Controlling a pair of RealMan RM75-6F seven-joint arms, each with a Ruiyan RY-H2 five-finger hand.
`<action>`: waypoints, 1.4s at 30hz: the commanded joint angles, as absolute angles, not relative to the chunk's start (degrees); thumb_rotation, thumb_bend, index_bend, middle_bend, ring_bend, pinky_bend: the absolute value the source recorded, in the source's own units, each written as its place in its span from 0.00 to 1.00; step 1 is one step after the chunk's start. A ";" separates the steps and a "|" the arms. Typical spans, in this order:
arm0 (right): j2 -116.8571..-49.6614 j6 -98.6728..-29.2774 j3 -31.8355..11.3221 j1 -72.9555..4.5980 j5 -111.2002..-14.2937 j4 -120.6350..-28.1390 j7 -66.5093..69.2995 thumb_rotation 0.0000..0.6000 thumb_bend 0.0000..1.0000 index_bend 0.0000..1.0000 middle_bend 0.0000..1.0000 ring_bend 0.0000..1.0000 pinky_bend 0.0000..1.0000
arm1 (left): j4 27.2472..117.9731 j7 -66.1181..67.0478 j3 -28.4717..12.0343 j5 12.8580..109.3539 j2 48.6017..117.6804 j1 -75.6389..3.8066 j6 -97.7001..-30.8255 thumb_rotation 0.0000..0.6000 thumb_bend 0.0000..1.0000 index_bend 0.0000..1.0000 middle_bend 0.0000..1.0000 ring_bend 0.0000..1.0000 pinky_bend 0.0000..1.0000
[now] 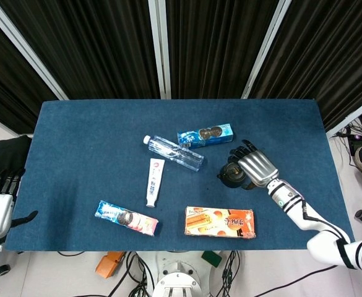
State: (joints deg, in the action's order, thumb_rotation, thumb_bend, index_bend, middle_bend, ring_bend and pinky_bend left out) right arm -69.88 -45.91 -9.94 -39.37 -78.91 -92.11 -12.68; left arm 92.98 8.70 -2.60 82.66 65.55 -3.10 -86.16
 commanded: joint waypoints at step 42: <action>-73.46 -40.30 -4.45 -44.01 -72.24 -88.48 -13.47 1.00 0.00 0.84 0.70 0.71 0.23 | 91.41 6.67 -2.71 82.33 65.94 -2.12 -86.84 1.00 0.05 0.06 0.10 0.00 0.00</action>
State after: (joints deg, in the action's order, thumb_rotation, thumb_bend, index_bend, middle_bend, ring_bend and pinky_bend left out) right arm -73.41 -40.30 -4.49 -43.99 -72.27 -88.51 -13.52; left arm 91.43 6.69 -2.71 82.32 65.93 -2.14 -86.82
